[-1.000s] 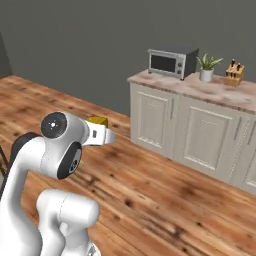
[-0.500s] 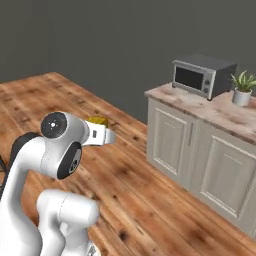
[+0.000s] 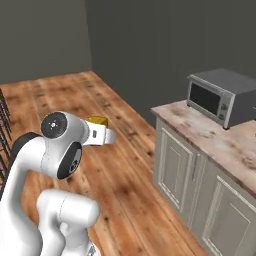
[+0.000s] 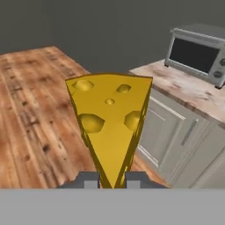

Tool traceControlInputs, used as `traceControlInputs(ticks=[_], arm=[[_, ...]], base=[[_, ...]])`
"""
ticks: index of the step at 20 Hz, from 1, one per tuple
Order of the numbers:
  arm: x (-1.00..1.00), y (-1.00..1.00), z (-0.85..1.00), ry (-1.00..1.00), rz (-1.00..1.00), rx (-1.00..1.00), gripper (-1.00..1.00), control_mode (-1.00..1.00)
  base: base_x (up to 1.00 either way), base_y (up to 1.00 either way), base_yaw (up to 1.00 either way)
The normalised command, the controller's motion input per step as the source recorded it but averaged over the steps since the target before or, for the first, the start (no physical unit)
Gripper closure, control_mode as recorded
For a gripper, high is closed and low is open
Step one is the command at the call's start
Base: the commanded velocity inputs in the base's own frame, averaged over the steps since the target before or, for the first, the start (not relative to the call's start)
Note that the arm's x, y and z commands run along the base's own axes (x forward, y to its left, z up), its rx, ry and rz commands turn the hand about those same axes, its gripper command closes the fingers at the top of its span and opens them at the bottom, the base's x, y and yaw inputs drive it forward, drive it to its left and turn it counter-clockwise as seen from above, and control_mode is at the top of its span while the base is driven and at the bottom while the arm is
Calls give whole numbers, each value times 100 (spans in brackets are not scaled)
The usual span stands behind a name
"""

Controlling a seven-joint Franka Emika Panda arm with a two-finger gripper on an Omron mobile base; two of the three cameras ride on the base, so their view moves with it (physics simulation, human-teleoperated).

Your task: Take the cheese, chicken drumstick, and lemon from the fridge and place them on the plate on the dining counter to create an appetizer plate.

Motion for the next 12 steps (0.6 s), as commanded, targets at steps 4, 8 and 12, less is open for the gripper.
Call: traceControlInputs(ticks=[4, 8, 12], arm=[[0, 0, 0, 0, 0, 0, 100, 100], [0, 0, 0, 0, 0, 0, 100, 100], [0, 0, 0, 0, 0, 0, 100, 100]], base=[[100, -49, 45], [100, -31, 44], [100, -5, 39]])
